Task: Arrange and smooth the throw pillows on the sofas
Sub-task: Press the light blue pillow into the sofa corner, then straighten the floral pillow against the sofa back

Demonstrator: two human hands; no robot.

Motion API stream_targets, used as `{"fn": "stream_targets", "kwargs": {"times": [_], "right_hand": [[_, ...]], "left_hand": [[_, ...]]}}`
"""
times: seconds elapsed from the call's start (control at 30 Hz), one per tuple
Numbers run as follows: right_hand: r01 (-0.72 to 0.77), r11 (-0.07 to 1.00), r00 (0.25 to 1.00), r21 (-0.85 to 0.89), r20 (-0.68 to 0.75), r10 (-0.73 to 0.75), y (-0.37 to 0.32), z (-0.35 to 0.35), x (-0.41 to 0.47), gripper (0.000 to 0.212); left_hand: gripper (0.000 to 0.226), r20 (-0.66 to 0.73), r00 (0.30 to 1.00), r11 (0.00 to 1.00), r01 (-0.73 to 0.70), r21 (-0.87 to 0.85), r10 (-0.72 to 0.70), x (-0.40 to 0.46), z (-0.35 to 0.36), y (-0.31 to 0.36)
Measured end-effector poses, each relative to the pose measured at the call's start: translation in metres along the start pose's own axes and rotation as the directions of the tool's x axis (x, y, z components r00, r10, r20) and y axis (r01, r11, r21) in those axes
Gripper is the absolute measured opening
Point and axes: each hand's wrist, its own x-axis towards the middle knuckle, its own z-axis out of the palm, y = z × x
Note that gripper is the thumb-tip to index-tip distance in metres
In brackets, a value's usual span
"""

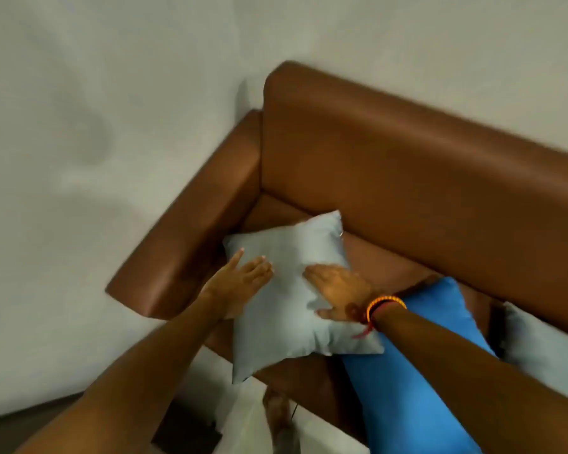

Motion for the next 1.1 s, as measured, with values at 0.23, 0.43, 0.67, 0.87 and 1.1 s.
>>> {"fn": "stream_targets", "kwargs": {"times": [0.23,0.43,0.67,0.87,1.1], "right_hand": [[-0.161,0.935,0.974,-0.317,-0.202,0.100,-0.058,0.175,0.056,0.054],[-0.233,0.933,0.916,-0.275,-0.383,0.116,-0.040,0.149,0.063,0.042],[-0.361,0.725,0.786,0.586,-0.227,0.574,0.044,-0.009,0.053,0.052],[-0.339,0.594,0.683,0.729,-0.244,0.689,0.127,-0.091,0.056,0.018],[-0.425,0.559,0.661,0.712,-0.178,0.729,0.194,-0.086,0.081,0.045]], "left_hand": [[0.105,-0.185,0.978,0.995,0.080,-0.064,-0.091,0.019,0.145,0.030],[0.082,-0.410,0.911,0.998,0.010,-0.064,-0.035,0.033,0.137,0.013],[0.046,-0.674,0.689,0.862,-0.144,-0.487,-0.266,0.063,0.005,-0.045],[0.038,-0.636,0.507,0.693,-0.101,-0.714,-0.582,0.147,-0.117,-0.067],[0.049,-0.583,0.545,0.743,0.114,-0.660,-0.602,0.244,-0.139,-0.087]]}}
